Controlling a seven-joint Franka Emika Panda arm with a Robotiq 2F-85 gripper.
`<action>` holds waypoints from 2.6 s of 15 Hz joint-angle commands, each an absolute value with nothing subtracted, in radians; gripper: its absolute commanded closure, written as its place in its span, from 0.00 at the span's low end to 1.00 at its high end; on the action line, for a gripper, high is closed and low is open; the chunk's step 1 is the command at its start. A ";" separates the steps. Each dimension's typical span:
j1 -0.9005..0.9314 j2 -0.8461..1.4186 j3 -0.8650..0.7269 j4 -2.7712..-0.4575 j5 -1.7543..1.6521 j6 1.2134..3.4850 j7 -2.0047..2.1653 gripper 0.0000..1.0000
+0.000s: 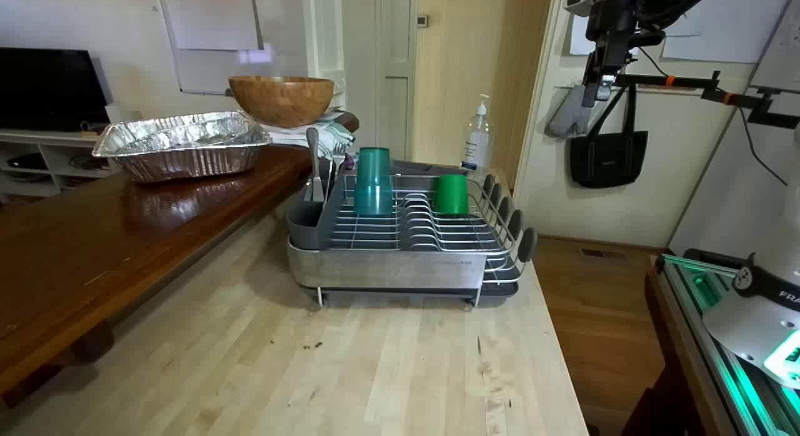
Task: Move the light green cup to the top-left corner, then shift a knife to the right
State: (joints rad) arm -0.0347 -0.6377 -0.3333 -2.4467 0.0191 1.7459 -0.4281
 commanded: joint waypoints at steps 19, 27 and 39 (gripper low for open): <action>-0.104 -0.275 -0.226 -2.200 0.072 1.956 -0.171 0.00; -0.112 -0.082 -0.197 -2.122 0.280 1.986 0.142 0.00; -0.109 0.266 -0.127 -1.875 0.354 1.911 0.433 0.00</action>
